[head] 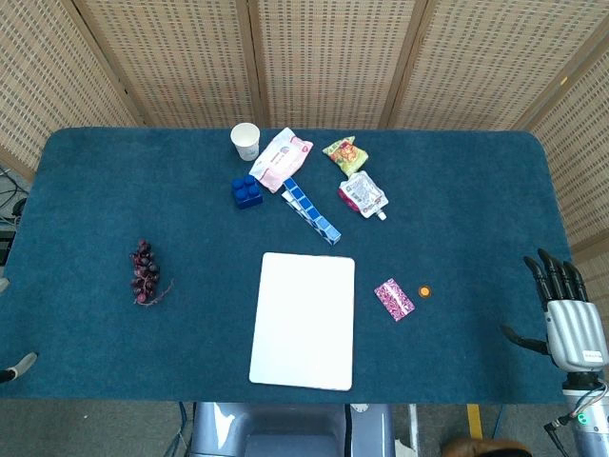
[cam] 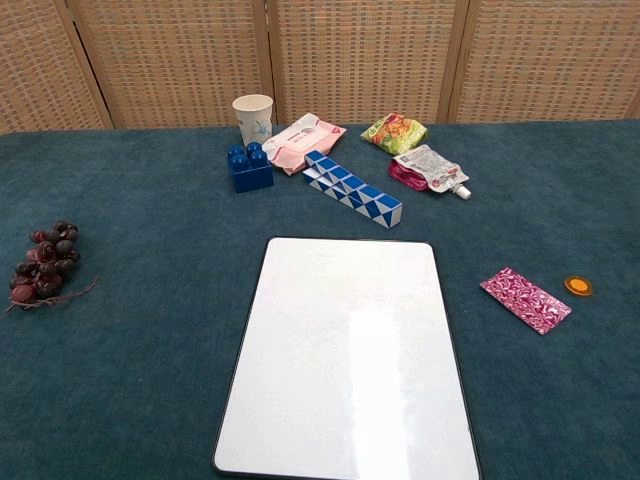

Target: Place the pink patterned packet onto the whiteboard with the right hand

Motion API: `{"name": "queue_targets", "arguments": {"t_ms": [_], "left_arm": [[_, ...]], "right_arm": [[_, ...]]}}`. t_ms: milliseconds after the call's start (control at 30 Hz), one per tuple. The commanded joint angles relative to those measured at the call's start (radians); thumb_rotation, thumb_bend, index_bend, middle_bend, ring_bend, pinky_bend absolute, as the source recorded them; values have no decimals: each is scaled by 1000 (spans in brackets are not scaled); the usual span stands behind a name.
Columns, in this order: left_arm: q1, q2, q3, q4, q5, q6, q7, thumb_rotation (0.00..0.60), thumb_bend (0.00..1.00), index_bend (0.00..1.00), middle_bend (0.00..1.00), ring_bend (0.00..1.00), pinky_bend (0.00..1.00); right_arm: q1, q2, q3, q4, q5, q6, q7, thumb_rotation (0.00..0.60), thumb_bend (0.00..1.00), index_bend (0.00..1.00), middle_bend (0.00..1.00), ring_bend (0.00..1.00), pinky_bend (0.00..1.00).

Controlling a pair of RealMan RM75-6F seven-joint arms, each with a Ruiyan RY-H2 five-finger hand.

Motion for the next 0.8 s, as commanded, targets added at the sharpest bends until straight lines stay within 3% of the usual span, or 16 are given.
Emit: {"name": "queue_targets", "arguments": {"t_ms": [33,367,567,800], "left_arm": [[-1,-1,0,1,-2,-3,2,600,0,0,0,0,0],[-6,-2,-3,0,-12,-14,3,600,0,0,0,0,0],[-16,-11,-7,0,-26,-34,25,600,0,0,0,0,0],[-29,-22,-20,2,-70,-59,46,600,0,0,0,0,0]], "right_arm": [[2,0,-2,0,-1,-4,-3,600,0,0,0,0,0],[51,14,-23,1,-47,-89,22,600,0,0,0,0,0],[236,72,-29,10,-159,-328,91,600,0,3,0,0,0],[389,64,8,0,-134,-527,52,600,0,36,0,0,0]]}}
